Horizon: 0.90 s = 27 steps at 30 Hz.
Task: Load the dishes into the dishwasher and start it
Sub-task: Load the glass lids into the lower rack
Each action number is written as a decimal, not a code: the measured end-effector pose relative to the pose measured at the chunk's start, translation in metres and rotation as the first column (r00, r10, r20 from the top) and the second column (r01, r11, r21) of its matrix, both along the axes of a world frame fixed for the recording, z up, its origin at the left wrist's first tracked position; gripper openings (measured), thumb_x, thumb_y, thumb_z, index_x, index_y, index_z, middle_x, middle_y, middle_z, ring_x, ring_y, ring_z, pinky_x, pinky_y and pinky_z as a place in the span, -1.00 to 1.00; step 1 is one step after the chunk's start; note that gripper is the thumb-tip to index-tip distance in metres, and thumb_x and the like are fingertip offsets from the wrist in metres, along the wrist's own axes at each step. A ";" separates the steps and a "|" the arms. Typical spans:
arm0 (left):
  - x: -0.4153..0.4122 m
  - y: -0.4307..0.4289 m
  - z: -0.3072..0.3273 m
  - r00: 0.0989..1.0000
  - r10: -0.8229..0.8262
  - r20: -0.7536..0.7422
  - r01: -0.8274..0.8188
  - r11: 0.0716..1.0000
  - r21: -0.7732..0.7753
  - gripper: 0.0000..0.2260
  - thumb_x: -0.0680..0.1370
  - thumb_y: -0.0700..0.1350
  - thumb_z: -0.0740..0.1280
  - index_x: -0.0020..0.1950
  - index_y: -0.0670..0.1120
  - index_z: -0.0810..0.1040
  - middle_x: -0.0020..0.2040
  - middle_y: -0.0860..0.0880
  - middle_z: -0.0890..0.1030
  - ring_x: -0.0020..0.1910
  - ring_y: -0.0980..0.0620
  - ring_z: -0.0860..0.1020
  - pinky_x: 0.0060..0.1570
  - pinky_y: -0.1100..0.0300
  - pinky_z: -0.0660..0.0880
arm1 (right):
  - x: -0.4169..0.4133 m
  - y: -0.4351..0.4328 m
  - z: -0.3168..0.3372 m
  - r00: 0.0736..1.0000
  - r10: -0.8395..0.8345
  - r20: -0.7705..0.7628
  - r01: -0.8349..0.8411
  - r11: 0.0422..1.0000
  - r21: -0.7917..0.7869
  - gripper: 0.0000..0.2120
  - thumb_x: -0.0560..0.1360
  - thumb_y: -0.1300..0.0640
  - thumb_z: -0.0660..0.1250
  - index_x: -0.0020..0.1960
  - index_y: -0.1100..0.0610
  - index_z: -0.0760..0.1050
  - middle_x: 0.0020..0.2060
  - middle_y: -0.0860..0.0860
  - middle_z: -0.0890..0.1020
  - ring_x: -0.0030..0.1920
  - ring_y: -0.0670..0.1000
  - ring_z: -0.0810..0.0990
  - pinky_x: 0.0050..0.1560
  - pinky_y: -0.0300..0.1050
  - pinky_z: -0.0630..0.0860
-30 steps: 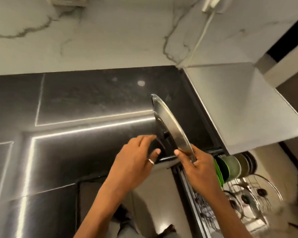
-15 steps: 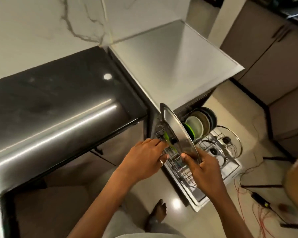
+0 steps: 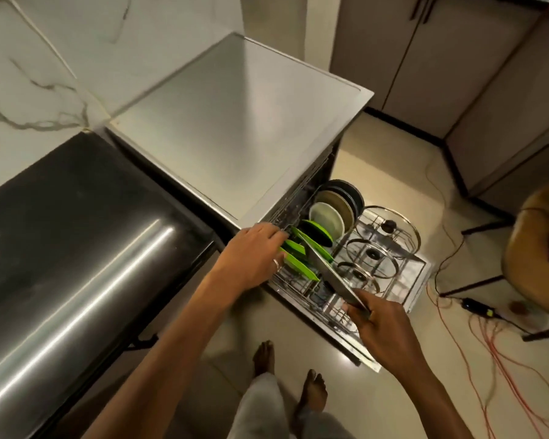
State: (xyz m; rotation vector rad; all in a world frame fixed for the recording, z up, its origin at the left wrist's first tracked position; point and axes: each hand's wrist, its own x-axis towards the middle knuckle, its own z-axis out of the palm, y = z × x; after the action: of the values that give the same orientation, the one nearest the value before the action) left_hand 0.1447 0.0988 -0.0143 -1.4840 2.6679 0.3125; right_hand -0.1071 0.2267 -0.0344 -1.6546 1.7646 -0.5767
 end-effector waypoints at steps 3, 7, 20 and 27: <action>0.012 -0.037 -0.028 0.997 -0.080 0.022 0.080 0.997 -0.012 -0.59 0.63 0.06 0.16 0.40 -0.10 0.47 0.34 -0.12 0.53 0.38 -0.15 0.44 0.35 -0.10 0.41 | 0.010 -0.011 -0.026 0.999 -0.018 -0.028 0.018 1.000 0.008 -0.86 0.58 0.13 0.39 0.12 0.00 0.65 -0.38 -0.20 0.58 -0.36 -0.17 0.57 -0.35 -0.21 0.47; 0.017 -0.081 -0.071 0.963 -0.268 -0.031 0.264 0.960 -0.096 -0.70 0.58 -0.05 0.24 0.22 -0.13 0.62 0.16 -0.14 0.65 0.29 -0.22 0.53 0.30 -0.09 0.44 | 0.018 -0.026 -0.074 0.989 -0.040 -0.145 0.052 0.995 0.082 -0.94 0.57 0.13 0.36 0.03 0.03 0.60 -0.34 -0.01 0.64 -0.26 0.08 0.62 -0.31 -0.02 0.49; 0.010 -0.116 -0.121 0.741 -0.665 0.091 0.668 0.719 -0.193 -0.68 0.69 -0.15 0.07 0.17 -0.16 0.61 0.10 -0.17 0.66 0.23 -0.21 0.54 0.35 -0.05 0.38 | 0.022 -0.026 -0.222 0.888 0.066 -0.454 0.143 0.901 0.410 -0.88 0.54 0.17 0.33 0.04 0.07 0.60 -0.15 0.09 0.68 -0.11 0.17 0.67 -0.20 -0.11 0.51; 0.000 -0.117 -0.127 0.722 -0.689 0.067 0.688 0.703 -0.180 -0.67 0.70 -0.01 0.11 0.16 -0.14 0.61 0.10 -0.13 0.67 0.26 -0.18 0.54 0.39 -0.05 0.35 | 0.018 -0.031 -0.287 0.872 0.090 -0.481 0.167 0.870 0.464 -0.83 0.52 0.21 0.35 0.08 0.05 0.61 -0.15 0.11 0.70 -0.12 0.18 0.68 -0.20 -0.06 0.51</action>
State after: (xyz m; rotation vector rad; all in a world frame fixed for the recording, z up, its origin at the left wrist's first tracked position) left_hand 0.1446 -0.0178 -0.1415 -0.3875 3.0718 -0.0062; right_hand -0.0895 0.1956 -0.3214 -1.4642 2.0770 0.3158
